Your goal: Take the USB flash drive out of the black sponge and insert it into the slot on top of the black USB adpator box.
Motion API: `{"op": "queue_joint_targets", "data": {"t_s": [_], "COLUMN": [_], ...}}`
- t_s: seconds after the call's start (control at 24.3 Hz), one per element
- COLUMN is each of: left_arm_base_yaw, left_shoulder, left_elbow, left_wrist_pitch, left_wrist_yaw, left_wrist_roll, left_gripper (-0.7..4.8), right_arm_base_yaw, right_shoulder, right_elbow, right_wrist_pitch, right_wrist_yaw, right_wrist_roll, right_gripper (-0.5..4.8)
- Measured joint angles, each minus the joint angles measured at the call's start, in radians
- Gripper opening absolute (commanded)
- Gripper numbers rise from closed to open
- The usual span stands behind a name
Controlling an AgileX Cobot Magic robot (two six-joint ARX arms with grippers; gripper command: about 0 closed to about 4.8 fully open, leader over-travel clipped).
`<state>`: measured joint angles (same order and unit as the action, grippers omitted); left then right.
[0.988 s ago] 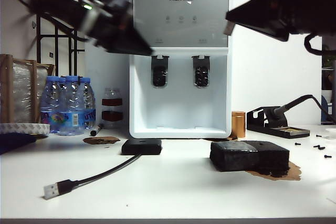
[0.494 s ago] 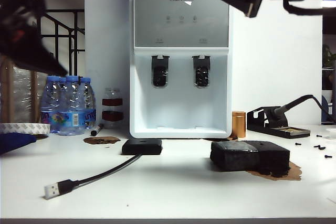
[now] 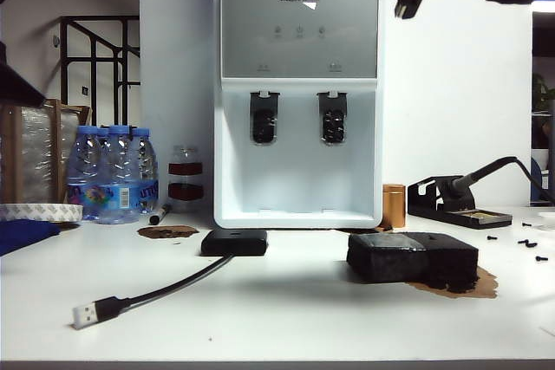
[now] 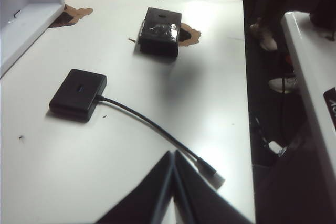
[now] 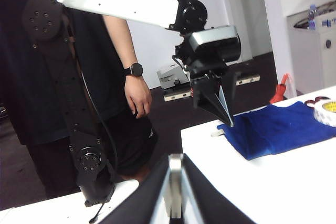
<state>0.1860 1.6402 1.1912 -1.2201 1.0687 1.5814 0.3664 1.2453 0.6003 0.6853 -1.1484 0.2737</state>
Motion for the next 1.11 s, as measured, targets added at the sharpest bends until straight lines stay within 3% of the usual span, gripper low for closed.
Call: {"op": "queue_joint_targets", "data": {"t_s": [0.37, 0.66, 0.86, 1.03, 1.11], "left_arm_base_yaw": [0.055, 0.091, 0.086, 0.086, 0.080], "left_shoulder": [-0.001, -0.001, -0.001, -0.002, -0.002], "left_elbow": [0.000, 0.000, 0.000, 0.000, 0.000], "left_wrist_pitch": [0.070, 0.079, 0.071, 0.072, 0.072], "left_wrist_yaw": [-0.063, -0.077, -0.086, -0.084, -0.081], "left_wrist_roll": [0.006, 0.005, -0.029, -0.029, -0.029], "left_gripper": [-0.04, -0.04, -0.04, -0.04, -0.04], "right_arm_base_yaw": [0.000, 0.000, 0.000, 0.000, 0.019], "right_shoulder": [-0.005, -0.002, 0.047, 0.116, 0.160], "right_elbow": [0.000, 0.005, 0.106, 0.192, 0.248], "right_wrist_pitch": [-0.001, -0.002, -0.003, -0.014, -0.161], "right_wrist_yaw": [0.001, 0.048, 0.069, 0.074, 0.072], "right_wrist_roll": [-0.001, -0.078, -0.092, -0.151, -0.272], "right_gripper": [-0.05, -0.05, -0.05, -0.05, -0.05]}}
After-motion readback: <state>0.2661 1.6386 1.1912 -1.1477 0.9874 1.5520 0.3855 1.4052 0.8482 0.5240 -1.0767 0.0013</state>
